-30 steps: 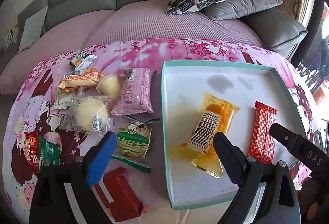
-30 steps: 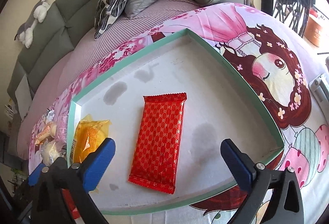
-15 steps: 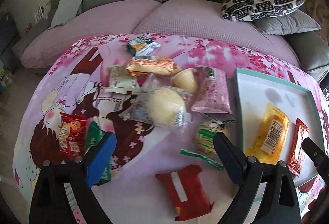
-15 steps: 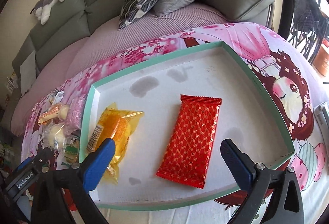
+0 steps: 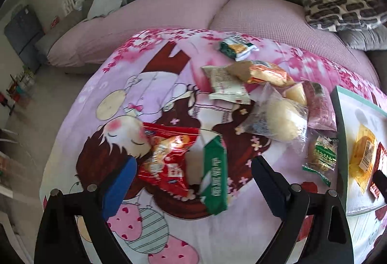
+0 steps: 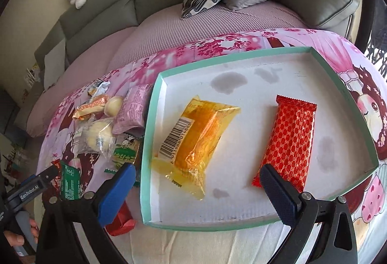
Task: Organize snacks
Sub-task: 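Move left tool to the green biscuit pack while right moves to the red square pack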
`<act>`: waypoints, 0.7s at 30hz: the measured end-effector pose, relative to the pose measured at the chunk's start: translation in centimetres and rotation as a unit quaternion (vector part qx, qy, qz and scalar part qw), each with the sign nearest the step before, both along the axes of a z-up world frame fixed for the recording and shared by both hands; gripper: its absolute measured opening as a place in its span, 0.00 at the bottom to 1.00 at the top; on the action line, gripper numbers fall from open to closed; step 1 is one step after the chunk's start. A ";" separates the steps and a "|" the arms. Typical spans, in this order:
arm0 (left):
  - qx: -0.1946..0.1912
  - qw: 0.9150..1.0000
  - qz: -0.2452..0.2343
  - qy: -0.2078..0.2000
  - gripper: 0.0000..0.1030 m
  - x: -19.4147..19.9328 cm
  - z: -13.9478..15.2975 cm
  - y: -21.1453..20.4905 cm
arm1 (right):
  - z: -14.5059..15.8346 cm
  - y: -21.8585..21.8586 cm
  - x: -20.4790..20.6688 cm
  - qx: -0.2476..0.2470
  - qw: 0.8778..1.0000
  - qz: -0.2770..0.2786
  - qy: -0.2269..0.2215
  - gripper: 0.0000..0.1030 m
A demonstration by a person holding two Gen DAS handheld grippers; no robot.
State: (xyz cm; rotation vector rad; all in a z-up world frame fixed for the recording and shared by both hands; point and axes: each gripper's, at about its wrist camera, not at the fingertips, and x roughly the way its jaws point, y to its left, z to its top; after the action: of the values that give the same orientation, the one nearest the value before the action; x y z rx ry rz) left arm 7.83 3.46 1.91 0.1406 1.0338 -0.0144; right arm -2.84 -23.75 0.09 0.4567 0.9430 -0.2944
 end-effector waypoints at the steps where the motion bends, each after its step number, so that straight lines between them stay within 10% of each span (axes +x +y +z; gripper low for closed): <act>1: -0.006 1.000 0.005 0.000 0.93 0.0 0.1 0.4 | 0.0 0.5 0.1 -0.003 1.000 0.004 0.000 1.00; 21: -0.056 0.998 0.024 0.021 0.93 0.2 0.0 3.5 | 0.0 12.2 1.6 -0.070 0.983 0.170 -0.005 1.00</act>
State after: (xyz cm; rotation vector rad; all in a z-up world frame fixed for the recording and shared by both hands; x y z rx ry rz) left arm 8.01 6.97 1.94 0.0134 1.0752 -0.0325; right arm -1.27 -11.50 0.09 0.1630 0.9665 -0.0462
